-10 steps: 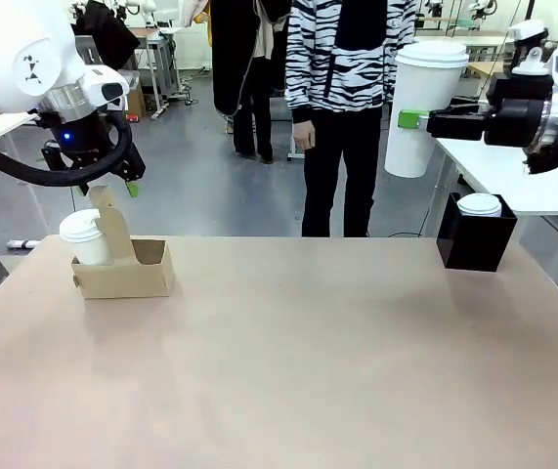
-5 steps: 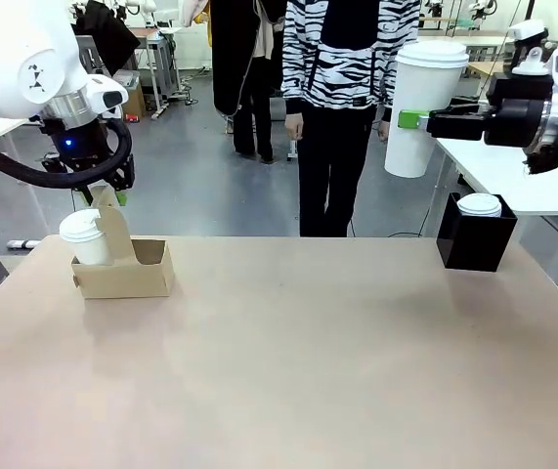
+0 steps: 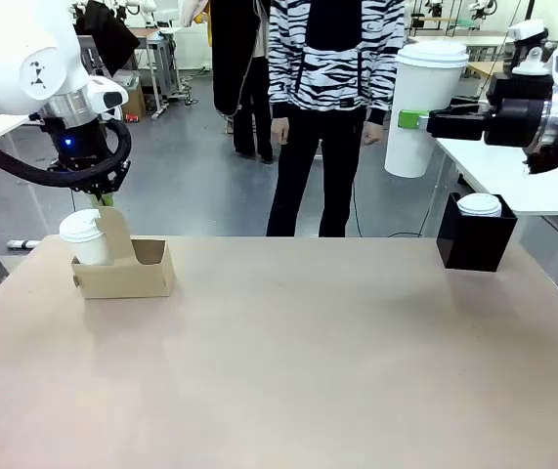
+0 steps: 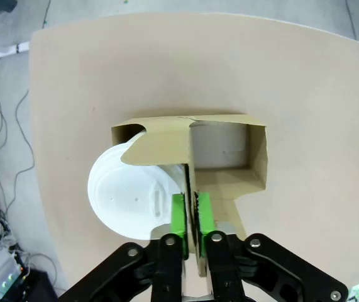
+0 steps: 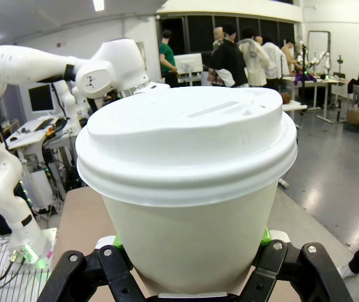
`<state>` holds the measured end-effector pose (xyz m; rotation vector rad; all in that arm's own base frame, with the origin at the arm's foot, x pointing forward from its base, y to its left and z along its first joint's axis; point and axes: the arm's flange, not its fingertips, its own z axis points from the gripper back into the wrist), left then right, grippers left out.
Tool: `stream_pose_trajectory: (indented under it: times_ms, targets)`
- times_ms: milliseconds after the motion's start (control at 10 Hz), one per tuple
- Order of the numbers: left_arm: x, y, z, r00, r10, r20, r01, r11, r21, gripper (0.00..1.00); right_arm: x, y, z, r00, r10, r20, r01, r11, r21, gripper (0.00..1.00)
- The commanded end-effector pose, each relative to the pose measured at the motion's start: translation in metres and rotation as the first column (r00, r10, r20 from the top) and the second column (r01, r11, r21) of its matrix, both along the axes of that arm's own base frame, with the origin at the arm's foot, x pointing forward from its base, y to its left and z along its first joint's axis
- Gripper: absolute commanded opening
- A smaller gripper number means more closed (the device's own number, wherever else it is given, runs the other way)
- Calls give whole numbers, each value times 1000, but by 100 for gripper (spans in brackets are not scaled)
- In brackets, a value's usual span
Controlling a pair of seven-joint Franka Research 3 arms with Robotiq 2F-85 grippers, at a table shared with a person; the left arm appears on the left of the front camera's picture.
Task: Pour a drink into a cup and package it in a carrier.
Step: Position the Cup Carrier in the center of the table.
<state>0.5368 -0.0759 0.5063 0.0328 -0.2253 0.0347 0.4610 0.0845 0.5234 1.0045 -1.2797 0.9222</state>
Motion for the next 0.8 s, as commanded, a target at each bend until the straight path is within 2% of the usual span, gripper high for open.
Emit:
stream_pose_trajectory:
  times_ms: [0,100,200,300,500,600,700]
  targets:
    - [8,-1,1,1000,21,-16,-21,1000,18,0,2,2,5,1000,-2,6,1,1000,8,80]
    - [13,3,0,999,50,-20,-50,999,9,0,2,2,5,1000,-2,6,1,1000,8,80]
    - [16,8,-7,992,26,-127,-27,1000,-7,0,2,2,5,1000,-2,6,1,1000,8,80]
    - [5,1,-2,1000,7,-9,-7,1000,-1,0,2,2,5,1000,-2,6,1,1000,8,80]
    - [5,1,-2,1000,7,-9,-7,1000,-1,0,2,2,5,1000,-2,6,1,1000,8,80]
    - [9,0,-3,999,10,-34,-10,1000,-3,2,2,2,5,1000,-2,6,1,1000,8,80]
    - [4,-1,4,998,48,-49,-49,999,-18,2,2,2,5,1000,-2,6,1,1000,8,80]
